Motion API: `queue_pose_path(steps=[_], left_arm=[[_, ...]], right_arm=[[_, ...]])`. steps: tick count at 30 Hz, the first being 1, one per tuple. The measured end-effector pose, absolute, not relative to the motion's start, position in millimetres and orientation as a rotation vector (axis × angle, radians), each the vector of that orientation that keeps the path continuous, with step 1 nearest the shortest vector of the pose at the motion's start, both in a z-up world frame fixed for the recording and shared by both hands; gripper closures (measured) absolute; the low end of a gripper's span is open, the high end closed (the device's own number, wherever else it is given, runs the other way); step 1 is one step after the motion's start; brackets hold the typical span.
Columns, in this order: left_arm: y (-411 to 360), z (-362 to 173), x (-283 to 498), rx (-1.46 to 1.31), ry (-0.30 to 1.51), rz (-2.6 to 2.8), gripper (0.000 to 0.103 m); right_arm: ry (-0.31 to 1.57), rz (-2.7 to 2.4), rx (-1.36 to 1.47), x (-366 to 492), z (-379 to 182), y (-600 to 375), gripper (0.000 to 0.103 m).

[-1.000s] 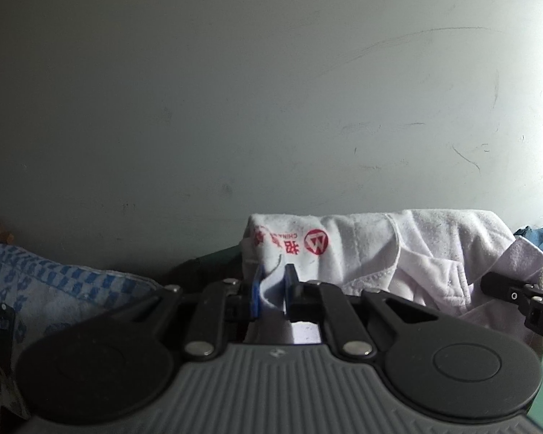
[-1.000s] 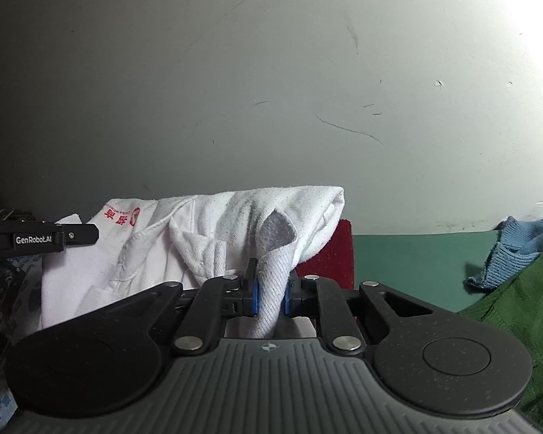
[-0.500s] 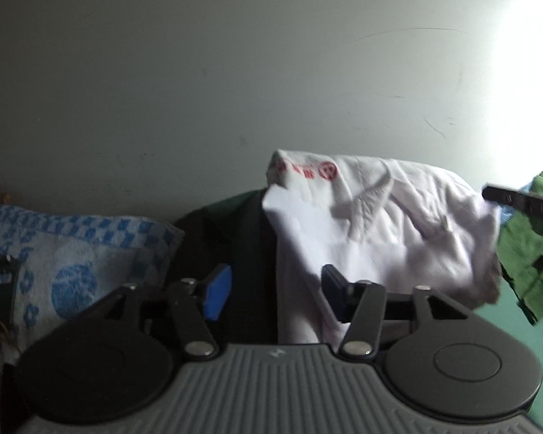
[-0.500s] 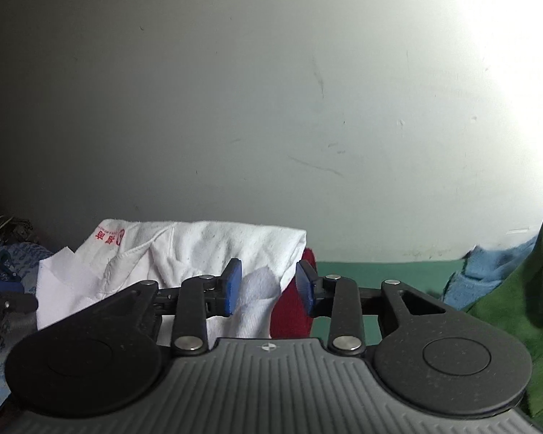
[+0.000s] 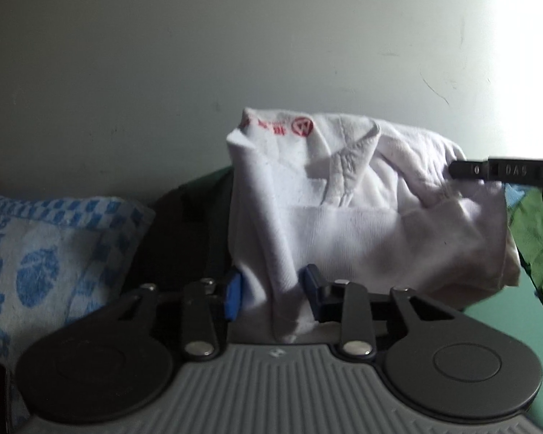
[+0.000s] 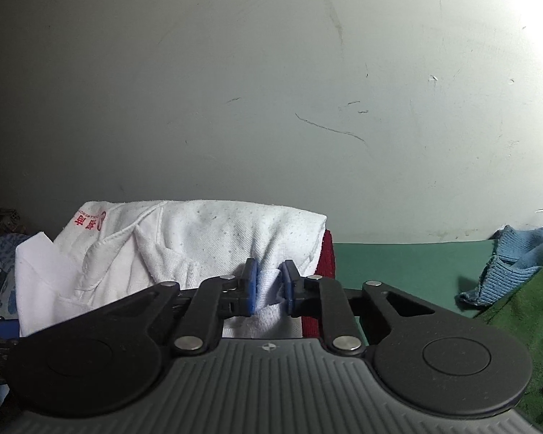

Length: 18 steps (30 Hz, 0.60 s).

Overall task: Fold clothes
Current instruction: 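Lower the folded shirt onto the dark red sweater and open both grippers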

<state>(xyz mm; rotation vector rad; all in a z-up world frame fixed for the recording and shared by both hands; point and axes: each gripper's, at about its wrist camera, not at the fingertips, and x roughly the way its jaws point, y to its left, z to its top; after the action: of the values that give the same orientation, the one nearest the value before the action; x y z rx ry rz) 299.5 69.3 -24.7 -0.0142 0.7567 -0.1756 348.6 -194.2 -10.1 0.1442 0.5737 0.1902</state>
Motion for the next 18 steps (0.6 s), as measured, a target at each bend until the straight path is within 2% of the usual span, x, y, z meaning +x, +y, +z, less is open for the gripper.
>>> queue_pose_path(steps=[14,17,18], left_arm=[[52.1,-29.5,339.5,0.035,0.737,-0.111,0.055],[59.0,-24.3,335.1,0.005,0.737,-0.122,0.055],[62.4,-21.9,331.8,-0.003,0.731,-0.128,0.055]], right_arm=[[0.586,0.153,0.067,383.9,-42.4,-176.9,0.089],[0.571,0.162,0.078,377.2,-30.6,-184.5,0.082],[0.543,0.163,0.081,370.1,-24.0,-188.9,0.072]])
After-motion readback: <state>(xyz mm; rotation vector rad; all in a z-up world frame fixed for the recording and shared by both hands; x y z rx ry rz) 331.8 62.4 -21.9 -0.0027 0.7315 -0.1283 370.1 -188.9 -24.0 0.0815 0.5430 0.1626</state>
